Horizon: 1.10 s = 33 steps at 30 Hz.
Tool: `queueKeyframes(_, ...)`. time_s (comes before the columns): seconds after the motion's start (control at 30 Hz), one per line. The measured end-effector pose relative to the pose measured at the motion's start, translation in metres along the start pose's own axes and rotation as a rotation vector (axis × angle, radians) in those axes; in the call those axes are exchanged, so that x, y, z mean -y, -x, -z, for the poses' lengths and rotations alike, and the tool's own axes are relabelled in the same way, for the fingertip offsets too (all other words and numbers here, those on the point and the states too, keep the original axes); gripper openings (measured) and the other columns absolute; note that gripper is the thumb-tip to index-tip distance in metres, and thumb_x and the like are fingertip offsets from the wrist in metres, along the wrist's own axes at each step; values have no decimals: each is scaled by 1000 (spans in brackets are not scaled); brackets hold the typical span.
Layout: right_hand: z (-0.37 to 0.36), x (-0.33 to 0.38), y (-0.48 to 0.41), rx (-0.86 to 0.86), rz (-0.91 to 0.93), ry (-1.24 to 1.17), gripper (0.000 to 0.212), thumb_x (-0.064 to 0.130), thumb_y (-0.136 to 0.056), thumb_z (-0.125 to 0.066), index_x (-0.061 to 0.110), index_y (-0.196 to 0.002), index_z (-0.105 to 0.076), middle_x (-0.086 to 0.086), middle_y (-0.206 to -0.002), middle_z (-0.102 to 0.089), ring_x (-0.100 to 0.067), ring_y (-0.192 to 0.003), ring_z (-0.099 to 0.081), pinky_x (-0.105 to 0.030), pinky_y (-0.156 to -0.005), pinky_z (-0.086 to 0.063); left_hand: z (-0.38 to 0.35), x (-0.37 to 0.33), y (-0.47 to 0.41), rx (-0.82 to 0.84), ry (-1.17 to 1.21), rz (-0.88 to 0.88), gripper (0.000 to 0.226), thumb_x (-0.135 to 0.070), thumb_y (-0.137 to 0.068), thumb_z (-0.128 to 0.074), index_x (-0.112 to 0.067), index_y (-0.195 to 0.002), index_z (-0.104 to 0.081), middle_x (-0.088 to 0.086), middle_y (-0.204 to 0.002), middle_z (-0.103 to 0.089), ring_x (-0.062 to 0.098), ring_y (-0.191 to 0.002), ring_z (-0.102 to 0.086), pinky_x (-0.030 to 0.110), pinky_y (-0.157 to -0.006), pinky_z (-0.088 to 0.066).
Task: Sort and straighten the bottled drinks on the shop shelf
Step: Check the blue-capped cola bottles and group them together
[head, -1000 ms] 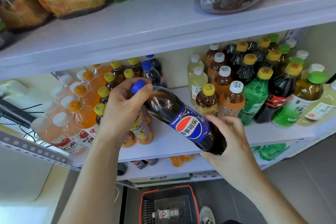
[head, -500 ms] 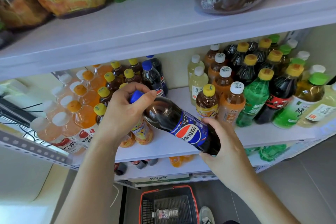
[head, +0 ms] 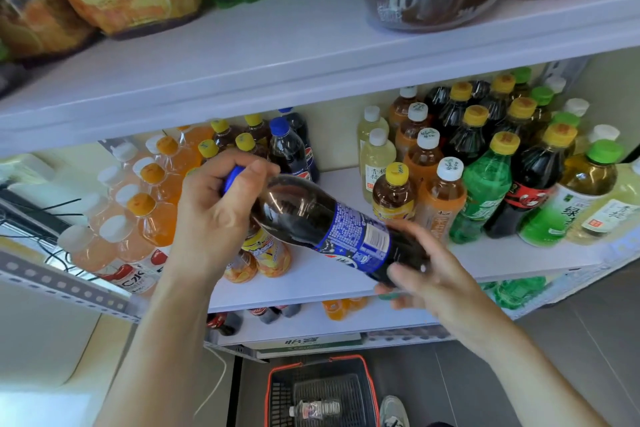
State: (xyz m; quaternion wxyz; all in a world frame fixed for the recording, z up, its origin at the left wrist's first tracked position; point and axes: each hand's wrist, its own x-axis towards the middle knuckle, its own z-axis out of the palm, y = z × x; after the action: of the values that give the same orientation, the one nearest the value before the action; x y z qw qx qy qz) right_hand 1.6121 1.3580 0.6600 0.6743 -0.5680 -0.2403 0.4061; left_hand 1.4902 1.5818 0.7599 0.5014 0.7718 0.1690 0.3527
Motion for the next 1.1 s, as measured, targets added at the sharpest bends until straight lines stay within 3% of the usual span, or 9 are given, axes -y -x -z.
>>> queueKeyframes(0.1,-6,4,-2,40,-228,-318,43,50,-84,-65,22,-115,-69,-24,-111,-68,-39,-83,-71,-30,-51,-54,-3,1,0,-70,116,31,16,-32,-80,-59,-31,-72,-72,-14,-73,-65,6,-64,-57,23,-60,-45)
queueKeyframes(0.2,-16,0,-5,-97,-252,-280,47,50,-75,-61,17,-106,-71,-21,-103,-73,-37,-84,-72,-31,-51,-55,1,8,4,-32,99,75,12,-34,-77,-61,-28,-75,-70,-10,-72,-62,13,-64,-56,26,-57,-45)
queueKeyframes(0.33,-16,1,0,-174,-127,-335,32,31,-69,-75,17,-98,-69,-13,-108,-70,-30,-90,-72,-42,-65,-60,11,16,3,-26,-92,179,19,-37,-88,-61,-20,-89,-69,-19,-54,-54,2,-46,-50,10,-44,-37)
queueKeyframes(0.47,-6,10,3,-217,51,185,63,34,-57,-89,43,-112,-61,13,-111,-65,-3,-104,-64,-17,-80,-53,17,26,5,18,-202,430,45,-59,-86,-59,-17,-78,-72,-3,-58,-66,3,-53,-58,13,-51,-44)
queueKeyframes(0.6,-1,20,4,55,-11,504,79,45,-53,-87,51,-123,-52,24,-123,-62,7,-112,-58,-23,-98,-49,16,24,13,104,21,368,39,-57,-84,-61,-19,-82,-68,7,-76,-63,22,-71,-60,40,-68,-52)
queueKeyframes(0.73,-6,19,0,363,-130,692,65,42,-62,-86,49,-116,-52,25,-115,-66,5,-103,-63,-34,-95,-53,6,16,10,284,118,159,17,-41,-91,-56,-27,-88,-65,-5,-82,-57,12,-69,-53,23,-60,-46)
queueKeyframes(0.83,-7,16,-1,430,-150,584,59,42,-66,-83,43,-118,-54,17,-118,-67,-5,-107,-64,-39,-98,-50,3,16,6,295,119,117,13,-36,-89,-53,-27,-88,-64,-2,-82,-56,15,-73,-52,25,-63,-45)
queueKeyframes(0.97,-12,7,-3,219,-19,507,58,38,-63,-84,43,-113,-56,11,-113,-66,-7,-102,-64,-36,-93,-52,3,15,1,224,163,174,13,-33,-83,-52,-26,-90,-61,-3,-72,-49,26,-69,-45,36,-65,-39)
queueKeyframes(1.1,-20,-5,-4,-122,251,776,63,39,-60,-87,36,-115,-56,18,-107,-49,0,-99,-55,-9,-79,-45,0,18,-7,113,-183,202,20,-53,-83,-61,-33,-81,-63,-12,-64,-59,2,-56,-53,14,-53,-42)
